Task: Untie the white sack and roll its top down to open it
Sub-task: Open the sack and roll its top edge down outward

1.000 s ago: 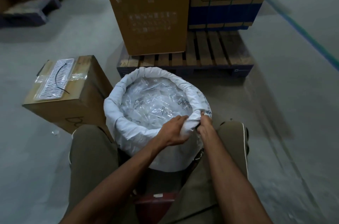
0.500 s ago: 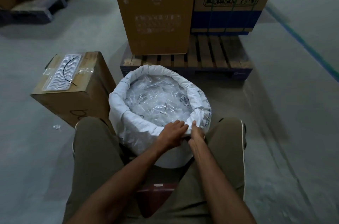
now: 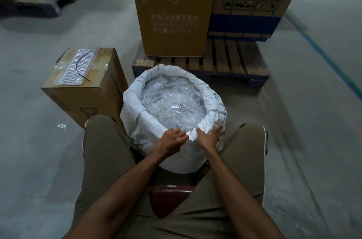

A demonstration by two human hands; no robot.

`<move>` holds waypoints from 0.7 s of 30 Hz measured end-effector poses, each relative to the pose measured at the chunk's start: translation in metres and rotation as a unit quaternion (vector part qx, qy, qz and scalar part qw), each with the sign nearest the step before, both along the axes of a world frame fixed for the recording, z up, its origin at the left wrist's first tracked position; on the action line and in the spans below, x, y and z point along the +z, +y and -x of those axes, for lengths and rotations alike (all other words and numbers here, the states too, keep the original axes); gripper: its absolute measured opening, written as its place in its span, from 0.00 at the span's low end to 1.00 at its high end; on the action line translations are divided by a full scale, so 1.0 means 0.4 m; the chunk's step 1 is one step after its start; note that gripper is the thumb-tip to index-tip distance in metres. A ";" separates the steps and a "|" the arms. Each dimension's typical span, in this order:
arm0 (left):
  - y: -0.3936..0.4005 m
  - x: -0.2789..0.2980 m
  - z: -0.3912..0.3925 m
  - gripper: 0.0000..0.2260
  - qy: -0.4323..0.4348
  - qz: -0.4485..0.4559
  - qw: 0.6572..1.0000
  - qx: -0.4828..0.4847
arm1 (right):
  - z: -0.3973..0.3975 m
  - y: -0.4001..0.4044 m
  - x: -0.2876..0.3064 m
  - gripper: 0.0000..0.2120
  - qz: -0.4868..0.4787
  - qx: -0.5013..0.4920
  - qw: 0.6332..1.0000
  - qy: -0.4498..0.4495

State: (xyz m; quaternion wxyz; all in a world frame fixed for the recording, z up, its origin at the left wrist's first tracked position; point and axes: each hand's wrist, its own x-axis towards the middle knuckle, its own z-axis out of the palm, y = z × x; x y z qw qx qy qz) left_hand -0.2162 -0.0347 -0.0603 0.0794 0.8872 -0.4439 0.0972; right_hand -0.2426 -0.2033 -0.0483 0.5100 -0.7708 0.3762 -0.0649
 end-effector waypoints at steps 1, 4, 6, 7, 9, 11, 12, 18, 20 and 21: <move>0.004 -0.016 0.007 0.13 -0.022 0.018 1.000 -0.007 | 0.015 0.003 0.003 0.36 0.088 0.065 0.994 -0.018; 0.020 -0.023 0.011 0.14 0.028 0.115 0.992 0.039 | 0.043 0.001 0.010 0.31 0.240 0.289 0.924 -0.071; 0.031 0.000 0.012 0.15 0.128 0.225 0.961 0.096 | 0.046 0.011 0.001 0.27 0.323 0.395 0.858 -0.065; 0.038 0.007 0.018 0.16 0.158 0.286 0.935 0.139 | 0.045 0.020 -0.002 0.25 0.342 0.419 0.839 -0.058; 0.047 0.019 0.042 0.21 0.175 0.387 0.867 0.259 | 0.039 0.043 0.001 0.17 0.358 0.416 0.833 -0.062; 0.043 0.043 0.066 0.25 0.214 0.482 0.754 0.392 | 0.029 0.058 0.000 0.11 0.398 0.390 0.826 -0.087; 0.039 0.069 0.072 0.27 0.257 0.524 0.674 0.453 | 0.027 0.065 -0.002 0.11 0.419 0.389 0.815 -0.095; 0.072 0.071 -0.003 0.24 0.464 0.596 0.345 0.556 | 0.029 0.096 -0.033 0.13 0.507 0.433 0.732 -0.140; 0.103 0.035 -0.030 0.15 0.466 0.609 0.331 0.550 | 0.023 0.104 -0.022 0.15 0.506 0.444 0.732 -0.109; 0.115 0.019 -0.042 0.14 0.478 0.617 0.312 0.541 | 0.022 0.107 -0.014 0.15 0.498 0.447 0.738 -0.089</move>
